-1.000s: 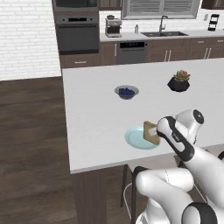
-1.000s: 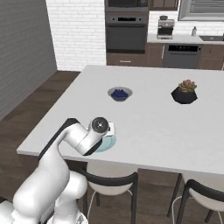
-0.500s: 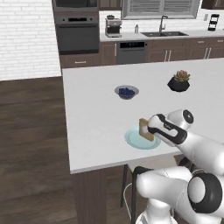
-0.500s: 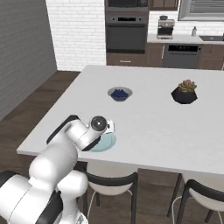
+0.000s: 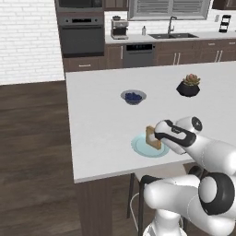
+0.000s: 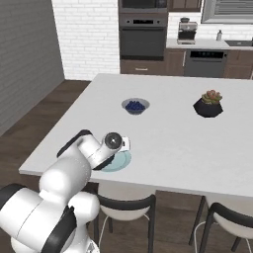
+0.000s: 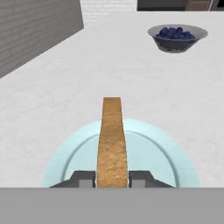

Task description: Start the toaster. Once the lever pops up, take the bread to the plate on the dining counter.

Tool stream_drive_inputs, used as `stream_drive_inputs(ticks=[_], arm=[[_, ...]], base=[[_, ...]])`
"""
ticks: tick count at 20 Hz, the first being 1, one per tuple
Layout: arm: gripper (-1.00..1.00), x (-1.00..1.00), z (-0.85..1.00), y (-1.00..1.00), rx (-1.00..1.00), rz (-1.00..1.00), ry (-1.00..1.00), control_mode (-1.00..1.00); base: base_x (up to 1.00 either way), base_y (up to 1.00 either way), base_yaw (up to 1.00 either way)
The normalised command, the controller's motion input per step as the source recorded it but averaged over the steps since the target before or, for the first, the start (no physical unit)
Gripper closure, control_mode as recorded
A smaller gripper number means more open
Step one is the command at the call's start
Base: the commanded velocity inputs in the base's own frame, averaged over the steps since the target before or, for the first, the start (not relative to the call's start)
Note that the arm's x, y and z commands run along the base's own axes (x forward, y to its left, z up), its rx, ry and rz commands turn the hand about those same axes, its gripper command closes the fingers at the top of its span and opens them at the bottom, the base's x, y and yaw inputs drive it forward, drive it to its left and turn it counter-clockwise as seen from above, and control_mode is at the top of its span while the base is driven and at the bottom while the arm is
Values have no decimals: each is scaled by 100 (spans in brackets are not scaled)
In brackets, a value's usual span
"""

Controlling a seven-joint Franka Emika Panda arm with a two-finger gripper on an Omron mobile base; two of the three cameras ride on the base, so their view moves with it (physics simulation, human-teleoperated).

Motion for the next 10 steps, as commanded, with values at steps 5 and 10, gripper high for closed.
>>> stream_drive_inputs(ticks=[5,10], arm=[[100,0,-12,0,0,0,0,-100],[100,0,-1,0,0,0,0,-100]], base=[[0,0,0],[0,0,0]])
